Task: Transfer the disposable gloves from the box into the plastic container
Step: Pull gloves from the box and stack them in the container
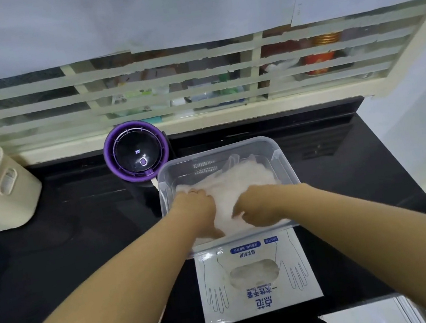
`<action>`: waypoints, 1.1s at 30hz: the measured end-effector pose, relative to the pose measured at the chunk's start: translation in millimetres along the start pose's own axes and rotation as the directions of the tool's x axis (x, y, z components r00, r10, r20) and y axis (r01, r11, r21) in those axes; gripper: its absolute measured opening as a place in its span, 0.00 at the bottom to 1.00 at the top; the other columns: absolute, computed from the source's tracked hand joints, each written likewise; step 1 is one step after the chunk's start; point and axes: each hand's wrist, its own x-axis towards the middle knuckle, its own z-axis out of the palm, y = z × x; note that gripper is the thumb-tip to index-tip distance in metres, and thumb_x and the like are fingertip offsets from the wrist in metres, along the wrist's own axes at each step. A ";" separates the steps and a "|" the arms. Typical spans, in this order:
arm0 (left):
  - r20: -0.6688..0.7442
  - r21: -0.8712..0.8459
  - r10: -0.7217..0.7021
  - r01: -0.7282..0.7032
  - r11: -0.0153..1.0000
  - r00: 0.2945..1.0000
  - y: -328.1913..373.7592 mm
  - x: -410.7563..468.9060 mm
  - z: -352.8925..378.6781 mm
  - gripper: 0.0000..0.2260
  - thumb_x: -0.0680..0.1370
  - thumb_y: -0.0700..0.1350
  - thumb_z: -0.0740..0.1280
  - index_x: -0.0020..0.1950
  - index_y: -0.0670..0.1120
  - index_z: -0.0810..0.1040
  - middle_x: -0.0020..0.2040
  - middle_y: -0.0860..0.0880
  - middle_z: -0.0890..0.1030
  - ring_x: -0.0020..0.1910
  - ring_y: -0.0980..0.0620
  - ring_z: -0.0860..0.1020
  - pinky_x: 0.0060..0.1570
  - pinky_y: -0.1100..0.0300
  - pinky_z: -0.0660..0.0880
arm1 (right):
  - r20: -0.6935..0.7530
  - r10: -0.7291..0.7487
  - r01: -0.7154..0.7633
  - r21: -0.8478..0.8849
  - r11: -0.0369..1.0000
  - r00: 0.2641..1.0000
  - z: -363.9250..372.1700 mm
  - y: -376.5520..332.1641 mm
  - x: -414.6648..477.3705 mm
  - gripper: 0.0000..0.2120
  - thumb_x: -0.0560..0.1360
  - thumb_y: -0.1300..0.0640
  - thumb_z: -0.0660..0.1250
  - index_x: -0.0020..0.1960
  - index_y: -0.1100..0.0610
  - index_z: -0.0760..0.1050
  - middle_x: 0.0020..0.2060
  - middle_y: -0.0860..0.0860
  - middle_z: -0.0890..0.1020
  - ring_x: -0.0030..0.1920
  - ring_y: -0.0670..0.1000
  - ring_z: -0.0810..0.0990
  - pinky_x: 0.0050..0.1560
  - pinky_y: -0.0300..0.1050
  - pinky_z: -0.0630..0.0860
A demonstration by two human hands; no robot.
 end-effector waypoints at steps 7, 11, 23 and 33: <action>-0.099 -0.189 0.089 -0.106 0.976 0.991 -17.2 -32.2 -15.2 0.28 0.78 0.60 0.63 0.74 0.47 0.67 0.71 0.49 0.68 0.66 0.48 0.70 0.64 0.51 0.70 | -0.012 0.128 -0.124 0.195 0.973 0.992 -9.2 13.5 -18.9 0.19 0.81 0.51 0.53 0.62 0.60 0.76 0.60 0.55 0.78 0.59 0.56 0.75 0.65 0.52 0.69; -0.232 -0.310 0.080 -0.152 0.939 0.969 -25.2 -58.2 -18.3 0.21 0.80 0.54 0.62 0.73 0.51 0.68 0.73 0.53 0.67 0.69 0.53 0.68 0.68 0.55 0.66 | -0.215 0.075 -0.037 0.176 0.984 0.974 -31.4 -9.4 -60.3 0.20 0.80 0.47 0.56 0.57 0.59 0.79 0.52 0.54 0.82 0.52 0.54 0.80 0.59 0.50 0.75; -0.743 0.123 0.446 -0.554 0.824 0.499 -3.0 -100.2 34.6 0.09 0.73 0.38 0.64 0.48 0.44 0.82 0.45 0.48 0.81 0.35 0.49 0.79 0.31 0.59 0.78 | 0.019 -0.086 0.088 -0.211 0.974 0.996 79.3 -21.8 -50.7 0.20 0.81 0.59 0.54 0.71 0.46 0.65 0.55 0.52 0.78 0.52 0.56 0.79 0.54 0.50 0.77; -0.300 -0.044 0.466 -0.500 0.865 0.832 24.4 -93.4 89.6 0.27 0.79 0.57 0.63 0.76 0.53 0.61 0.78 0.49 0.56 0.76 0.47 0.54 0.73 0.58 0.51 | -0.156 -0.269 0.181 -0.426 0.887 0.951 101.8 -16.4 -28.6 0.10 0.80 0.56 0.54 0.57 0.53 0.72 0.44 0.52 0.81 0.41 0.55 0.79 0.41 0.47 0.76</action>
